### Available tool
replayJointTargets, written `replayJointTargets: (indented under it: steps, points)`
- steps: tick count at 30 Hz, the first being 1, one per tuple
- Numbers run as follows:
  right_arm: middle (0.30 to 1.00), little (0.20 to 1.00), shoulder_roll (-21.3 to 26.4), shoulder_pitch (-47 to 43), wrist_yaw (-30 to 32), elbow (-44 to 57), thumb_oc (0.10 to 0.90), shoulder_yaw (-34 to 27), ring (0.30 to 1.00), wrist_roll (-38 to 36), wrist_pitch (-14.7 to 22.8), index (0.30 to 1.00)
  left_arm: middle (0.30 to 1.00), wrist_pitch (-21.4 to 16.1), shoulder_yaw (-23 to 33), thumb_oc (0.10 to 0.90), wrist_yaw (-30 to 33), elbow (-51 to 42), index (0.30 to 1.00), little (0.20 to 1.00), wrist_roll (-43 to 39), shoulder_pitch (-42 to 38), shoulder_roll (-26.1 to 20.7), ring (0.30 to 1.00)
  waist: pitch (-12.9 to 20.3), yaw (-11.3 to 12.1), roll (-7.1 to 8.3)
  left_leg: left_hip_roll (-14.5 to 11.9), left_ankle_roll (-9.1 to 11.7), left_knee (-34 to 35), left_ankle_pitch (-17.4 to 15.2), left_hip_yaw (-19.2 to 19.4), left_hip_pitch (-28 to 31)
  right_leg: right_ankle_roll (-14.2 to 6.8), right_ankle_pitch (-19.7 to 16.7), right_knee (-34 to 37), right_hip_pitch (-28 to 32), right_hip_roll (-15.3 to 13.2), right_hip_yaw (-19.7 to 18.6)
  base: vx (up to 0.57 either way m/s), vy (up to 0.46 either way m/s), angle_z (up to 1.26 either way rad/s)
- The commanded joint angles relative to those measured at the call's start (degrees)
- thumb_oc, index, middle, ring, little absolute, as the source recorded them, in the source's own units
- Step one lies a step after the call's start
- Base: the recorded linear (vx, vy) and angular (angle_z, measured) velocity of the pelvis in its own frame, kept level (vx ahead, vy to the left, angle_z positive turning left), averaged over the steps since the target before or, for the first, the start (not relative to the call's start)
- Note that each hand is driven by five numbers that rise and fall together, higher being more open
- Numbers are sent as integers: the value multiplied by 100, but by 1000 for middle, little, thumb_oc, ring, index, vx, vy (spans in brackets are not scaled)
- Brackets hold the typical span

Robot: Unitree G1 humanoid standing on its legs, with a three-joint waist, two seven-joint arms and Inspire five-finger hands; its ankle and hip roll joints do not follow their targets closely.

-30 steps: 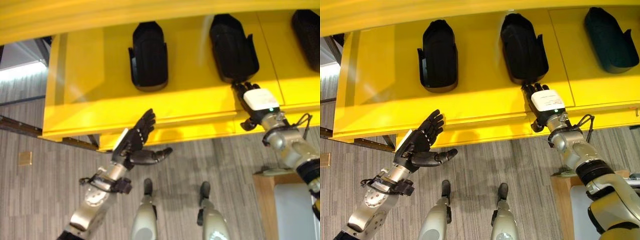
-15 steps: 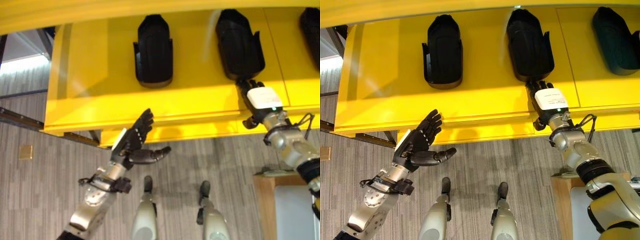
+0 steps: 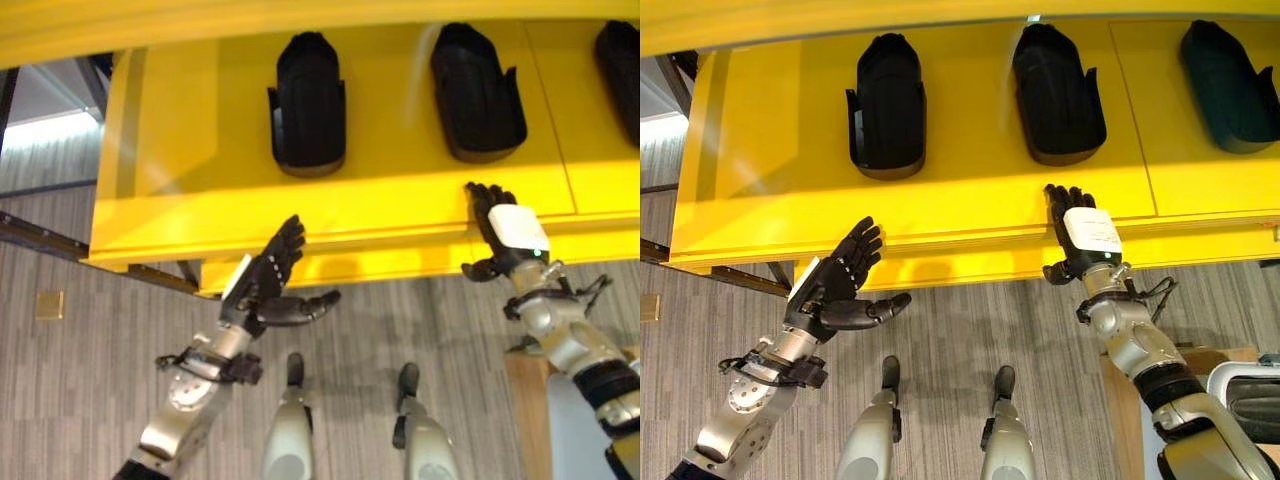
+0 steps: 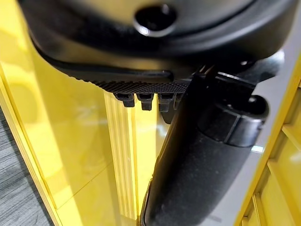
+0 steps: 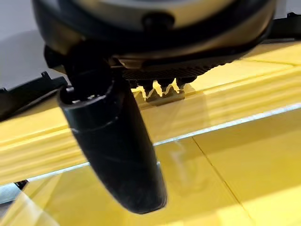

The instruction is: Move parts from the plastic box to the shelf.

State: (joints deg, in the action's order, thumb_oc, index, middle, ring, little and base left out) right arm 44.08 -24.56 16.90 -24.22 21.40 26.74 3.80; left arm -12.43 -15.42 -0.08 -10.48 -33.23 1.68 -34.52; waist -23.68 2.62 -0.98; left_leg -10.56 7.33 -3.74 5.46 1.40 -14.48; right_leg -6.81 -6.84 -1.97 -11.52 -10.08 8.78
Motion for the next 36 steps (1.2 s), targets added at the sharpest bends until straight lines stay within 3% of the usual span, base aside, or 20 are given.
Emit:
replayJointTargets:
  steps: [1,13,21,27,31,35,36]
  points:
    - [1000,1000,-88,252,-93,270,900,98,1000,-245,222,1000,1000,-477,291,900,54,-463,1000,1000,137,-117,78,1000,319,-125,203,92,-382,-105,-49,208,-24,115,852,-1277,-343,-106,-178,0,0,0]
    - [1000,1000,-374,1040,-256,1063,900,-77,1000,-484,467,1000,1000,-469,378,900,53,-435,1000,1000,274,20,38,1000,641,-277,336,-55,-302,329,108,380,379,73,707,-791,-43,57,-220,5,-10,-6]
    - [1000,1000,-474,1702,-359,2114,900,-496,1000,-792,732,1000,1000,-448,485,900,52,-258,1000,1000,511,140,119,1000,929,-430,415,-150,-246,545,137,529,761,45,668,-553,262,156,-304,41,-8,-8]
    - [1000,1000,-785,2427,-523,2954,900,-958,1000,-1874,1136,1000,1000,-454,471,900,33,-198,1000,1000,483,323,145,1000,1129,-563,381,-224,-195,762,201,649,1083,37,666,-416,499,223,-376,51,-13,-12]
    - [1000,1000,-1126,3029,-1071,3587,900,-1149,1000,-3511,1487,1000,1000,-410,430,900,-53,-44,1000,1000,316,541,223,1000,1331,-695,295,-439,-85,874,374,681,1203,126,835,-471,615,418,-356,22,-80,-8]
    - [1000,1000,-1189,3232,-1303,3837,900,-1243,1000,-4143,1603,1000,1000,-403,398,900,-87,47,1000,1000,264,639,311,1000,1436,-743,250,-641,6,874,540,717,1205,227,979,-617,576,609,-362,-26,-125,-6]
    - [1000,1000,-1275,3237,-1411,3920,900,-1273,1000,-4673,1682,1000,1000,-400,385,900,-97,56,1000,1000,194,655,376,1000,1463,-762,213,-817,48,874,717,710,1182,315,1098,-792,494,770,-401,-50,-124,-6]
